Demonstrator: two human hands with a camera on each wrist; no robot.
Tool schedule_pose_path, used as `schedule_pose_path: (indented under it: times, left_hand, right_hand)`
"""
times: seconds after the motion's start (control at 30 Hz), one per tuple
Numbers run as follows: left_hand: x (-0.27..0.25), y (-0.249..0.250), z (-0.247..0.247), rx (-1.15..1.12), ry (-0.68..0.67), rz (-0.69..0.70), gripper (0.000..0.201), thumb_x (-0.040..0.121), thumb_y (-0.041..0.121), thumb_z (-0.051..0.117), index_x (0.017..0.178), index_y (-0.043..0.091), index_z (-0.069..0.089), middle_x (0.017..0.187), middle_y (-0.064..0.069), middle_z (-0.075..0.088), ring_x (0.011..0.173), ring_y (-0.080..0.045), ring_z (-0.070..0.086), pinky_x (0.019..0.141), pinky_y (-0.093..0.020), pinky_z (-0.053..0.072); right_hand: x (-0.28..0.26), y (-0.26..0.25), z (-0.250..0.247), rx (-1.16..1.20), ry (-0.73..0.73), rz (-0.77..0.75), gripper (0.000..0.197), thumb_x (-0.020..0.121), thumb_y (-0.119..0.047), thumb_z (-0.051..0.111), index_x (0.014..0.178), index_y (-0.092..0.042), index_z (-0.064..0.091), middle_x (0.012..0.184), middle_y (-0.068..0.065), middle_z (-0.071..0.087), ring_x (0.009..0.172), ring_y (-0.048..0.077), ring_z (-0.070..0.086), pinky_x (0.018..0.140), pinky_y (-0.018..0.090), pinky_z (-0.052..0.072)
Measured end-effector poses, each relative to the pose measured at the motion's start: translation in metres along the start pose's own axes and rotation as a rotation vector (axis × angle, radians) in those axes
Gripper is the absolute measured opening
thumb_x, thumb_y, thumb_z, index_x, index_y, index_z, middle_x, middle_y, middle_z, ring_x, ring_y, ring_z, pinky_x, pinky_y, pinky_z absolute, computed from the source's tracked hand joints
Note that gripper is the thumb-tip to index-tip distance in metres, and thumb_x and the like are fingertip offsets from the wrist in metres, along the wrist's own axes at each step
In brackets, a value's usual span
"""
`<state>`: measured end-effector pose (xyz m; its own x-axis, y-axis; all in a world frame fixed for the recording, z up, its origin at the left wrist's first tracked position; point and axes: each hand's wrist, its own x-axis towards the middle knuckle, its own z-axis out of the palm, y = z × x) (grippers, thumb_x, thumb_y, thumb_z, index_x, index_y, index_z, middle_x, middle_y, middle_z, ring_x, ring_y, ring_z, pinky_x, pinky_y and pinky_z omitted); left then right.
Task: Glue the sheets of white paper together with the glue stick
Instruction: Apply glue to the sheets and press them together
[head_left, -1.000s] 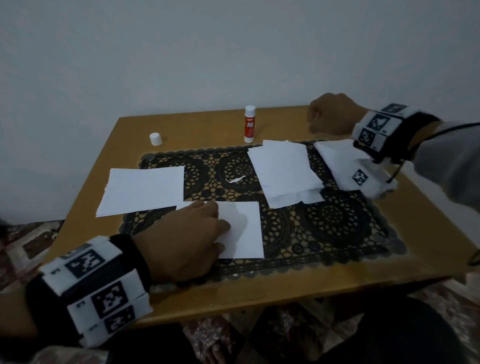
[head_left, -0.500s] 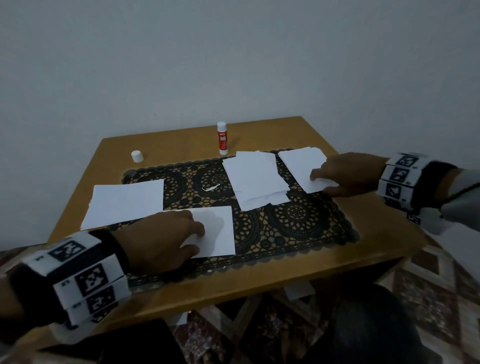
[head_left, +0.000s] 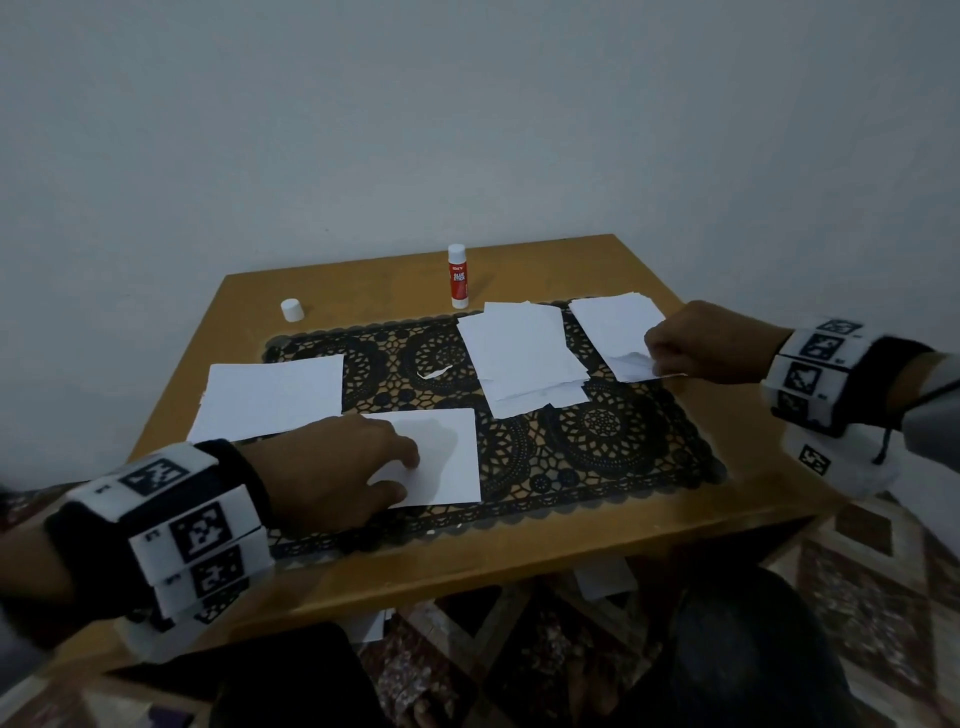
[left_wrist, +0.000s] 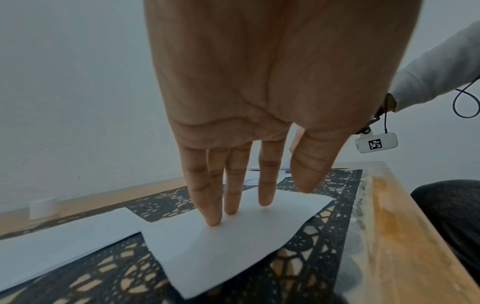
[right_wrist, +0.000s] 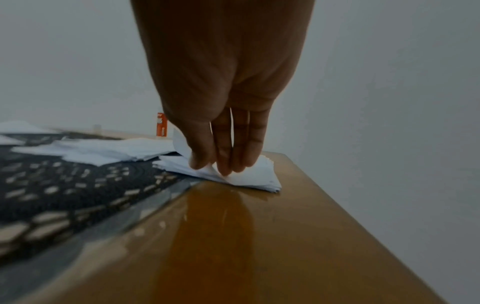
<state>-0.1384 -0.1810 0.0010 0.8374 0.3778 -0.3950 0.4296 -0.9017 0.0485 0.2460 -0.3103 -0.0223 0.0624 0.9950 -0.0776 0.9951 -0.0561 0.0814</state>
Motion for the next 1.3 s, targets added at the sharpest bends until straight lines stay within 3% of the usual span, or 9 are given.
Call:
schedule_pose_path:
  times: [0.17, 0.3, 0.4, 0.5, 0.6, 0.7, 0.8, 1.13, 1.3]
  left_hand:
    - [-0.006, -0.003, 0.0, -0.021, 0.04, -0.012, 0.037, 0.096, 0.041, 0.047, 0.132, 0.034, 0.047, 0.137, 0.009, 0.05, 0.123, -0.011, 0.046, 0.106, -0.03, 0.036]
    - [-0.009, -0.006, -0.002, -0.129, 0.46, 0.002, 0.017, 0.092, 0.023, 0.057, 0.107, 0.025, 0.063, 0.105, 0.008, 0.067, 0.089, -0.008, 0.06, 0.08, -0.025, 0.049]
    - [-0.004, -0.015, -0.008, -0.412, 0.64, -0.036, 0.016, 0.087, 0.01, 0.06, 0.096, 0.023, 0.06, 0.09, 0.009, 0.066, 0.079, -0.004, 0.059, 0.069, -0.02, 0.045]
    - [0.004, -0.019, -0.018, -0.926, 0.645, -0.119, 0.032, 0.085, -0.001, 0.06, 0.113, 0.014, 0.055, 0.099, -0.002, 0.067, 0.085, -0.017, 0.065, 0.072, -0.031, 0.052]
    - [0.005, -0.019, -0.027, -1.334, 0.583, -0.186, 0.041, 0.086, -0.007, 0.055, 0.124, 0.006, 0.048, 0.109, -0.012, 0.063, 0.089, -0.023, 0.061, 0.077, -0.036, 0.049]
    - [-0.004, -0.025, -0.027, -1.414, 0.489, -0.142, 0.009, 0.092, 0.001, 0.051, 0.098, 0.0, 0.057, 0.096, -0.015, 0.062, 0.086, -0.026, 0.058, 0.074, -0.03, 0.049]
    - [-0.014, -0.036, -0.019, -1.396, 0.506, -0.151, 0.015, 0.096, 0.011, 0.049, 0.088, 0.002, 0.058, 0.092, -0.015, 0.06, 0.076, -0.021, 0.057, 0.065, -0.025, 0.048]
    - [-0.017, -0.062, 0.017, -1.26, 0.45, -0.33, 0.019, 0.088, 0.01, 0.062, 0.072, 0.009, 0.053, 0.067, -0.007, 0.05, 0.053, -0.014, 0.043, 0.045, -0.019, 0.036]
    - [-0.01, -0.064, 0.023, -1.202, 0.403, -0.32, 0.027, 0.094, 0.016, 0.057, 0.071, 0.003, 0.058, 0.072, -0.014, 0.058, 0.058, -0.017, 0.052, 0.052, -0.023, 0.041]
  right_hand:
    - [0.002, 0.008, -0.008, 0.1, 0.142, 0.034, 0.047, 0.085, -0.011, 0.071, 0.056, -0.025, 0.037, 0.054, -0.012, 0.04, 0.051, 0.003, 0.038, 0.052, 0.022, 0.027]
    - [-0.003, -0.005, -0.029, -0.004, 0.48, -0.049, 0.032, 0.082, -0.003, 0.069, 0.063, -0.014, 0.046, 0.052, -0.001, 0.044, 0.046, 0.021, 0.041, 0.047, 0.03, 0.035]
    - [-0.008, -0.049, -0.054, -0.034, 0.644, -0.182, 0.01, 0.086, -0.004, 0.066, 0.078, -0.006, 0.06, 0.066, 0.007, 0.057, 0.059, 0.028, 0.051, 0.052, 0.036, 0.043]
    - [-0.015, -0.106, -0.076, 0.281, 0.75, -0.227, 0.01, 0.087, -0.012, 0.068, 0.08, -0.006, 0.063, 0.07, 0.003, 0.063, 0.061, 0.018, 0.058, 0.06, 0.032, 0.048]
    - [-0.017, -0.153, -0.086, 0.864, 0.638, -0.133, 0.016, 0.087, -0.01, 0.07, 0.078, 0.0, 0.061, 0.065, 0.013, 0.065, 0.059, 0.014, 0.06, 0.06, 0.023, 0.052]
    - [-0.009, -0.18, -0.081, 1.282, 0.49, -0.017, 0.015, 0.088, -0.004, 0.066, 0.075, 0.001, 0.06, 0.073, 0.021, 0.067, 0.062, 0.022, 0.062, 0.055, 0.032, 0.057]
    - [0.002, -0.19, -0.066, 1.477, 0.385, 0.158, 0.017, 0.089, -0.005, 0.065, 0.074, -0.002, 0.059, 0.071, 0.016, 0.065, 0.058, 0.022, 0.059, 0.051, 0.03, 0.054]
    - [0.027, -0.203, -0.019, 1.478, 0.001, 0.372, 0.015, 0.089, -0.007, 0.066, 0.078, 0.0, 0.059, 0.073, 0.019, 0.062, 0.058, 0.022, 0.062, 0.053, 0.027, 0.053]
    - [0.029, -0.198, -0.011, 1.415, -0.048, 0.358, 0.014, 0.089, -0.008, 0.067, 0.081, 0.003, 0.061, 0.072, 0.018, 0.063, 0.059, 0.022, 0.062, 0.052, 0.026, 0.053]
